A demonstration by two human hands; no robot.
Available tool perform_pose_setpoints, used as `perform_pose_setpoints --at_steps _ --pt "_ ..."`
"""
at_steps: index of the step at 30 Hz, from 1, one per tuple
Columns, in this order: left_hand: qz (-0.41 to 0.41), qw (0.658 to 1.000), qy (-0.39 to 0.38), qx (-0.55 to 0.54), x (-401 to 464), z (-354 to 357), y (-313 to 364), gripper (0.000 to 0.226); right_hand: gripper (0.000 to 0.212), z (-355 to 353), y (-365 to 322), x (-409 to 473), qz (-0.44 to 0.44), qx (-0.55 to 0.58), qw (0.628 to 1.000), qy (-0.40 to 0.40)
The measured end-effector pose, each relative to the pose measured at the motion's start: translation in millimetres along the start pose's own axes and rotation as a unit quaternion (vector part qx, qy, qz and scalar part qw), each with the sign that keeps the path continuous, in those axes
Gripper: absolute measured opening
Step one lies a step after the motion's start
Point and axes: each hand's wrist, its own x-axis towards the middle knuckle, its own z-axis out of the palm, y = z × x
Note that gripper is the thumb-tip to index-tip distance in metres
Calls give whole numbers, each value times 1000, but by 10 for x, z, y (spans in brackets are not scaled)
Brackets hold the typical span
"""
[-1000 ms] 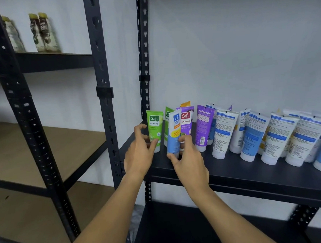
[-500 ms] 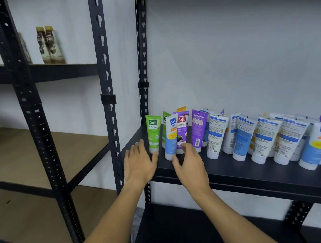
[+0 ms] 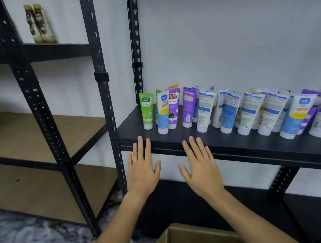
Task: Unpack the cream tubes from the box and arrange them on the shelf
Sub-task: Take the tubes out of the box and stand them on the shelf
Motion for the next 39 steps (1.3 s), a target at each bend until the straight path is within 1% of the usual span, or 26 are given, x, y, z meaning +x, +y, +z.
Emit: perform_pose_setpoints --at_steps 4,8,11,15,19,22,25,28,31,33,36,38,39 --pt "-3 997 -70 -10 -485 258 109 72 69 66 131 -476 5 40 998 -46" --pt "-13 982 -187 10 -1022 665 174 67 66 282 361 -1121 51 36 987 -150" --pt "-12 964 -264 0 -1324 898 276 64 68 451 547 -1562 102 48 967 -226" --pt "37 937 -347 25 -1572 1140 412 61 71 634 760 -2000 149 49 936 -314" --pt "100 923 -369 31 -1763 1378 548 56 77 808 998 -2321 209 51 908 -359" --pt "122 902 -413 35 -1915 1579 599 58 81 917 1100 -2511 226 55 874 -427" --pt "150 874 -456 81 -2042 1791 573 61 81 982 1163 -2665 216 69 850 -476" --pt "165 847 -490 121 -2148 1980 492 74 80 1012 1235 -2776 199 78 828 -518" --pt "189 809 -534 155 -2193 2089 441 81 81 1050 1303 -2884 198 90 807 -549" --pt "210 787 -552 176 -2207 2152 434 78 79 1079 1332 -2959 179 74 800 -568" --pt "256 757 -564 206 -2260 2283 417 64 71 1116 1335 -3037 136 41 801 -581" --pt "288 744 -563 213 -2297 2373 396 60 65 1142 1320 -3098 118 30 803 -584" --pt "296 743 -561 213 -2312 2410 387 59 62 1156 1313 -3134 110 25 803 -586"
